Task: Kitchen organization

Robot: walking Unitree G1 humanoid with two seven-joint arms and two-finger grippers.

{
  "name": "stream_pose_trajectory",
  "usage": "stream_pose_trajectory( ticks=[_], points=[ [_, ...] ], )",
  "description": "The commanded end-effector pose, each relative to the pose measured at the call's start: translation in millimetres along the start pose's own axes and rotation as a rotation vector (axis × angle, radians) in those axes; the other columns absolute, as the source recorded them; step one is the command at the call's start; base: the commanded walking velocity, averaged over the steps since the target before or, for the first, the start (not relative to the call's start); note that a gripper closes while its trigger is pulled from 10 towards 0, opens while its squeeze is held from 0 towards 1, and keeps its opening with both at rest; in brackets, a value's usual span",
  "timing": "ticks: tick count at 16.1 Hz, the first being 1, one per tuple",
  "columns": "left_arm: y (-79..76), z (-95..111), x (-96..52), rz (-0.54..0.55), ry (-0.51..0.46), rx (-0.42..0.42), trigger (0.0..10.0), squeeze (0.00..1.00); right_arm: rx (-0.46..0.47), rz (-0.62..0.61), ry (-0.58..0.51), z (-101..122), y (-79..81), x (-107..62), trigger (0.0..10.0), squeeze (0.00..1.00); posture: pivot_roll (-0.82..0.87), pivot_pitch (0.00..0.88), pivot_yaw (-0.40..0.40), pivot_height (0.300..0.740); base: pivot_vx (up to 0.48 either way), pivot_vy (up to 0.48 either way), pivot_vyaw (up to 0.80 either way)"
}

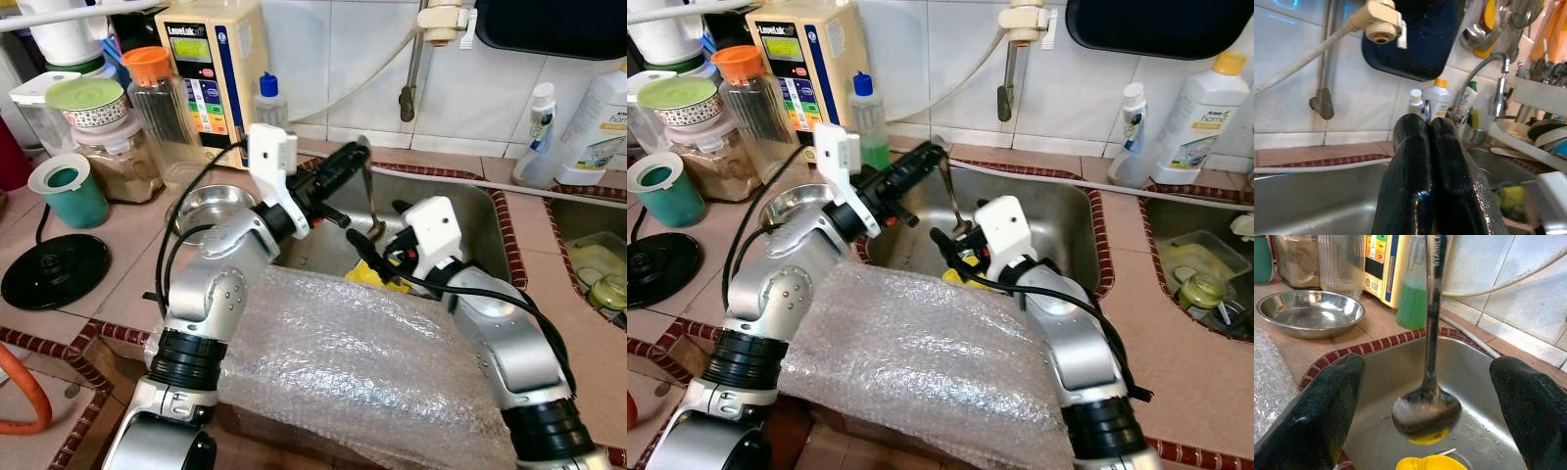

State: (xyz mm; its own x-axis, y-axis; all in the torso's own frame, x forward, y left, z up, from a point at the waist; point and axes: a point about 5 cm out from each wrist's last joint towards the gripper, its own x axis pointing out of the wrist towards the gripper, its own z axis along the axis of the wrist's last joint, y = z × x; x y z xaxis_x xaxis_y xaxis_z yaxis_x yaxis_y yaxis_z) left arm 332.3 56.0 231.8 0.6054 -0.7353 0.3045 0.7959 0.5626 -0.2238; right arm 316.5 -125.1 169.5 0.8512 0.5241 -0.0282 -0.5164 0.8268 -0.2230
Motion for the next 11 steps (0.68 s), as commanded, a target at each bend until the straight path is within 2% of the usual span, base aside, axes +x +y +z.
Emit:
stream_pose_trajectory(
  ticks=[1,2,3,11],
  points=[
    [-6.1,2,1.5,-0.019,-0.002,0.008,0.0,0.00,-0.003,0.028,-0.004,1,3.9,4.9,10.0,0.00,-0.07,0.000,0.069,0.740,0.000,0.000,0.00],
    [-8.9,-1,2.3,-0.023,0.004,0.004,0.0,0.00,0.002,0.050,-0.011,1,8.0,8.2,9.3,0.00,-0.07,0.000,0.067,0.740,0.000,0.000,0.00],
    [-12.0,-2,2.0,-0.027,0.011,-0.003,0.0,0.00,0.010,0.051,-0.018,1,9.1,10.2,0.0,0.00,-0.07,0.000,0.067,0.740,0.000,0.000,0.00],
    [-13.8,-7,-2.0,-0.021,0.037,-0.001,0.0,0.00,0.001,-0.042,0.006,-4,-7.1,9.4,0.0,0.00,-0.07,0.000,0.067,0.740,0.000,0.000,0.00]
  ],
)
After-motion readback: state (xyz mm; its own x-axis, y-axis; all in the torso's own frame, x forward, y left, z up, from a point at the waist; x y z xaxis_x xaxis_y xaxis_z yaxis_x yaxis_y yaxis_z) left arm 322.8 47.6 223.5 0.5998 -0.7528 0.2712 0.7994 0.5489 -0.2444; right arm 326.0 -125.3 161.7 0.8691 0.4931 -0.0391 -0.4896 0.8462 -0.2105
